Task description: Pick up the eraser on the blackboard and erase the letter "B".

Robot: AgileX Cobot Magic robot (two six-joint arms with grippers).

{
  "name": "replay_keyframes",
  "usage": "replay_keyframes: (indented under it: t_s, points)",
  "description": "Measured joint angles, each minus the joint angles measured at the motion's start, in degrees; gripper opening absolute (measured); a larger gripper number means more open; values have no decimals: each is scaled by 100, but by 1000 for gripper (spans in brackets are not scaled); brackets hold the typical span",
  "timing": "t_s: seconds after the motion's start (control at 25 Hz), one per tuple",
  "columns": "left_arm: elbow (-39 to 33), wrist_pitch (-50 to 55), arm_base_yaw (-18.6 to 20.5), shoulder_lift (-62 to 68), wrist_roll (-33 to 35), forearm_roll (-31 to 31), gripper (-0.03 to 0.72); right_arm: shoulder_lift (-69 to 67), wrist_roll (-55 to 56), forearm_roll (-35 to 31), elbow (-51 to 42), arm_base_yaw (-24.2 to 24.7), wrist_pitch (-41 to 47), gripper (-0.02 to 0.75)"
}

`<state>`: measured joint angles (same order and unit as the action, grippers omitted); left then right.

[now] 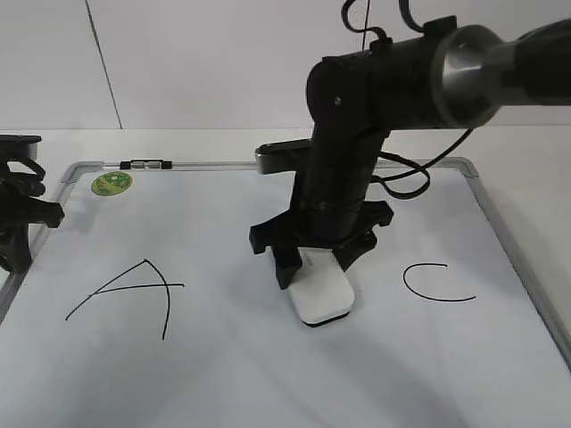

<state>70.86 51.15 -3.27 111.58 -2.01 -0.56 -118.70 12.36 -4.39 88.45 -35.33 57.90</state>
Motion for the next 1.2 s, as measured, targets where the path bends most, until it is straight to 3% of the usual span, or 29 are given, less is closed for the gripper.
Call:
replay_keyframes:
  t_s: [0.4,0.84,1.2]
  points:
    - [0,0,0,0,0,-11,19,-64,119,106,117,62,180,543]
    - [0,-21,0,0,0,-30,19,-74,142,65,139,1180,331,543]
    - [0,-21,0,0,0,-30,19,-144,32,-62,394,1261,545,541]
